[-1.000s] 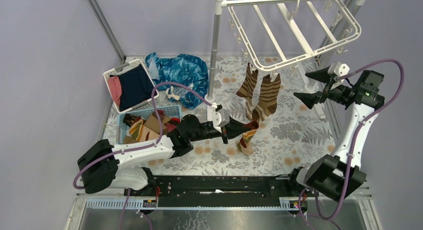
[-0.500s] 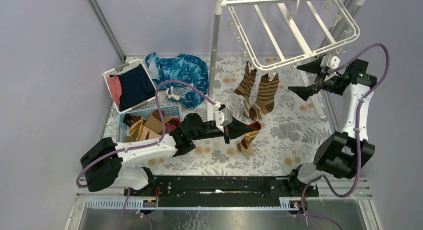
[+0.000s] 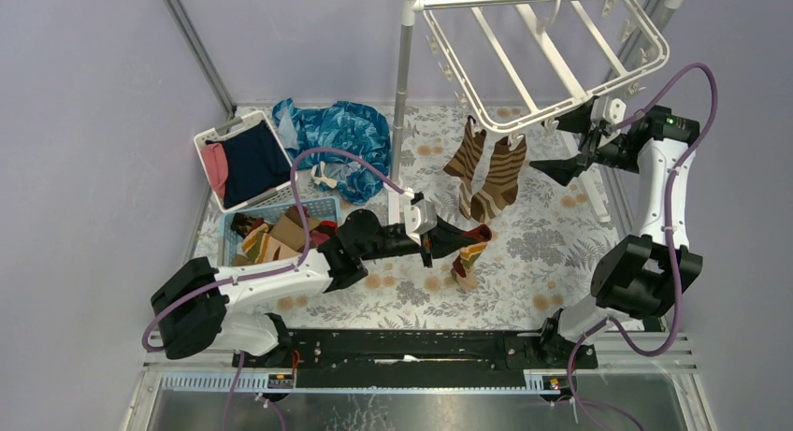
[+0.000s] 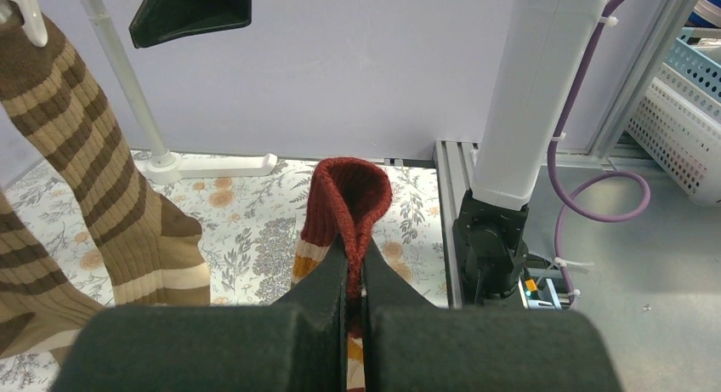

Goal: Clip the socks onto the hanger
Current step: Open the clamp at the hanger.

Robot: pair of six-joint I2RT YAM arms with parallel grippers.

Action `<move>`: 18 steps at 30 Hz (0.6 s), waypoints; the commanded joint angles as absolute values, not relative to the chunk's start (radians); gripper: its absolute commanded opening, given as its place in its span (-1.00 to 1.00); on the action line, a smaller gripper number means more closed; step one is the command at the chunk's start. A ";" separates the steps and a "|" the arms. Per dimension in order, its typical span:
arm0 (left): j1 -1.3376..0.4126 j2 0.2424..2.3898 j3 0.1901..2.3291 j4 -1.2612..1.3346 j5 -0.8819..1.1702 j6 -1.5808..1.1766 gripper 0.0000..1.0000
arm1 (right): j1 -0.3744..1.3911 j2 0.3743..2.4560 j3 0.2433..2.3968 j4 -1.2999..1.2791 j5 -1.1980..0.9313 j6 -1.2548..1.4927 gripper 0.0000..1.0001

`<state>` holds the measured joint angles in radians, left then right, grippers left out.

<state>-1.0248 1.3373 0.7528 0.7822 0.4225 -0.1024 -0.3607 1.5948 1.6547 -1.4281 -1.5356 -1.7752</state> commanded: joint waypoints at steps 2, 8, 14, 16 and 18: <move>-1.017 1.347 0.793 0.787 0.429 -0.111 -1.00 | -0.356 1.515 1.674 -1.468 -1.644 -1.786 0.99; -1.018 1.344 0.796 0.779 0.432 -0.122 -1.00 | -0.356 1.515 1.703 -1.467 -1.644 -1.772 0.99; -1.019 1.339 0.797 0.774 0.428 -0.130 -1.00 | -0.356 1.527 1.750 -1.464 -1.643 -1.743 0.97; -1.019 1.339 0.800 0.770 0.428 -0.133 -1.00 | -0.356 1.535 1.761 -1.463 -1.643 -1.724 0.95; -1.019 1.337 0.803 0.766 0.429 -0.133 -1.00 | -0.357 1.548 1.770 -1.462 -1.643 -1.703 0.94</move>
